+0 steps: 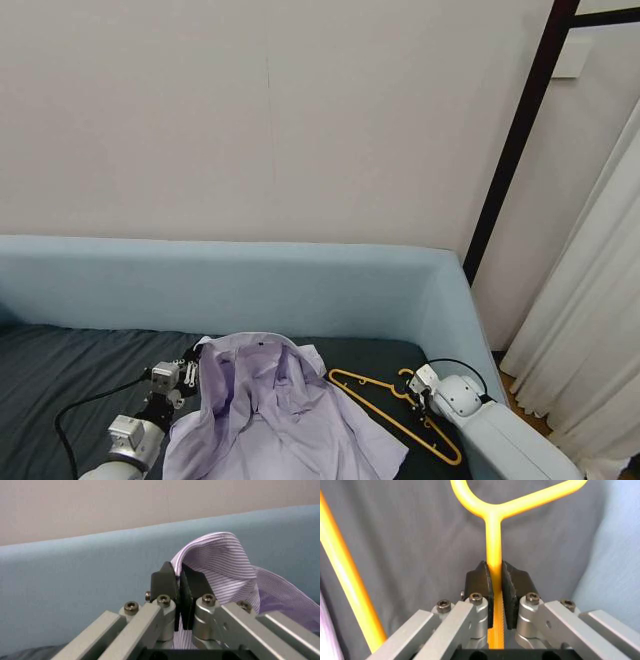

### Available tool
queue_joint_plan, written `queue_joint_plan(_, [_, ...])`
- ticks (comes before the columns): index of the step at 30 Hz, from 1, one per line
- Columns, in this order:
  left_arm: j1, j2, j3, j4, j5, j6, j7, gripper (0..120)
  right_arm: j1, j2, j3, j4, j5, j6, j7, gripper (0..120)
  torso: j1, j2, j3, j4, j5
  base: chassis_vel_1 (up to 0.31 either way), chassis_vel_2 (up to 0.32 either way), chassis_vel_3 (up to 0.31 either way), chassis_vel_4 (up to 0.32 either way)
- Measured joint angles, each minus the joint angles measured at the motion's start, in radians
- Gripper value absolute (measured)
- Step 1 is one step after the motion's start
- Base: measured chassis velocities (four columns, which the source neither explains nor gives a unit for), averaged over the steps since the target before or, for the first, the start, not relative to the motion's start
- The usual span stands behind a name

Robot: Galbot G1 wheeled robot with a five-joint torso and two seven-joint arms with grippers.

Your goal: Pick up the clothes from the sofa and hang them on the clothes hanger.

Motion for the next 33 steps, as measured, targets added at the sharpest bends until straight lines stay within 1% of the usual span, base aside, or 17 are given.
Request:
queue_joint_plan(4, [0.000,0.005,0.000,0.000,-0.005,0.000,0.000,0,0.011,-0.018,0.002,0.056,0.019,0.048,0.044,5,0.000,0.000,0.000,0.0000,0.0001,0.000,0.000,0.000,0.000])
queue_joint_plan(7, [0.000,0.015,0.000,-0.001,-0.013,-0.001,0.000,0,0.018,-0.044,0.033,0.119,0.039,0.110,0.110,5,0.000,0.000,0.000,0.0001,0.0000,0.000,0.000,0.000,0.000])
queue_joint_plan(8, [0.000,0.015,0.000,-0.001,-0.013,-0.001,0.000,0,0.018,-0.044,0.033,0.119,0.039,0.110,0.110,5,0.000,0.000,0.000,0.0001,0.0000,0.000,0.000,0.000,0.000])
queue_joint_plan(10, [0.002,0.030,-0.001,-0.001,-0.020,-0.001,0.002,0,0.009,-0.069,0.069,0.178,0.040,0.180,0.153,5,0.000,0.000,0.000,0.0001,0.0000,0.000,0.000,0.000,0.000])
queue_joint_plan(12, [0.000,0.046,-0.002,0.003,-0.030,-0.002,0.006,0,-0.020,-0.107,0.103,0.260,0.044,0.285,0.185,5,0.000,0.000,0.000,0.0002,0.0001,0.000,0.000,0.000,0.000])
queue_joint_plan(13, [-0.001,0.053,-0.001,0.004,-0.035,-0.002,0.006,0,-0.037,-0.127,0.114,0.297,0.044,0.336,0.190,5,0.000,0.000,0.000,0.0002,0.0001,0.000,0.000,0.000,0.000])
queue_joint_plan(14, [-0.001,0.053,-0.001,0.004,-0.035,-0.002,0.006,0,-0.037,-0.127,0.114,0.297,0.044,0.336,0.190,5,0.000,0.000,0.000,0.0002,0.0001,0.000,0.000,0.000,0.000])
queue_joint_plan(16, [-0.007,0.067,0.004,0.005,-0.049,-0.002,0.011,0,-0.090,-0.176,0.129,0.388,0.028,0.443,0.191,5,0.000,0.000,0.000,0.0001,-0.0001,0.000,0.000,0.000,0.000])
queue_joint_plan(17, [-0.009,0.070,0.006,0.005,-0.053,-0.002,0.011,0,-0.106,-0.189,0.130,0.411,0.020,0.468,0.191,5,0.000,0.000,0.000,0.0000,-0.0001,0.000,0.000,0.000,0.000])
queue_joint_plan(18, [-0.012,0.076,0.008,0.003,-0.059,-0.001,0.013,0,-0.149,-0.219,0.130,0.462,-0.011,0.511,0.189,5,0.000,0.000,0.000,0.0000,0.0000,0.000,0.000,0.000,0.000])
queue_joint_plan(19, [-0.012,0.076,0.008,0.003,-0.059,-0.001,0.013,0,-0.149,-0.219,0.130,0.462,-0.011,0.511,0.189,5,0.000,0.000,0.000,0.0000,0.0000,0.000,0.000,0.000,0.000])
queue_joint_plan(21, [-0.015,0.084,0.011,-0.001,-0.069,0.003,0.018,0,-0.226,-0.246,0.121,0.533,-0.073,0.548,0.182,5,0.000,0.000,0.000,-0.0003,0.0001,0.000,0.000,0.000,0.000])
queue_joint_plan(24, [-0.015,0.096,0.011,-0.008,-0.085,0.009,0.024,0,-0.297,-0.248,0.103,0.587,-0.180,0.557,0.186,5,0.000,0.000,0.000,-0.0001,0.0000,0.000,0.000,0.000,0.000])
queue_joint_plan(25, [-0.015,0.096,0.011,-0.008,-0.085,0.009,0.024,0,-0.297,-0.248,0.103,0.587,-0.180,0.557,0.186,5,0.000,0.000,0.000,-0.0001,0.0000,0.000,0.000,0.000,0.000])
queue_joint_plan(27, [-0.012,0.105,0.008,-0.019,-0.098,0.018,0.025,0,-0.316,-0.239,0.083,0.600,-0.239,0.547,0.202,5,0.000,0.000,0.000,0.0000,0.0000,0.000,0.000,0.000,0.000])
queue_joint_plan(28, [-0.007,0.111,0.002,-0.034,-0.106,0.027,0.025,0,-0.322,-0.229,0.053,0.608,-0.277,0.524,0.230,5,0.000,0.000,0.000,0.0001,0.0000,0.000,0.000,0.000,0.000])
queue_joint_plan(33, [0.019,0.120,-0.022,-0.086,-0.110,0.044,0.025,0,-0.310,-0.198,-0.029,0.630,-0.323,0.459,0.289,5,0.000,0.000,0.000,0.0001,0.0000,0.000,0.000,0.000,0.000])
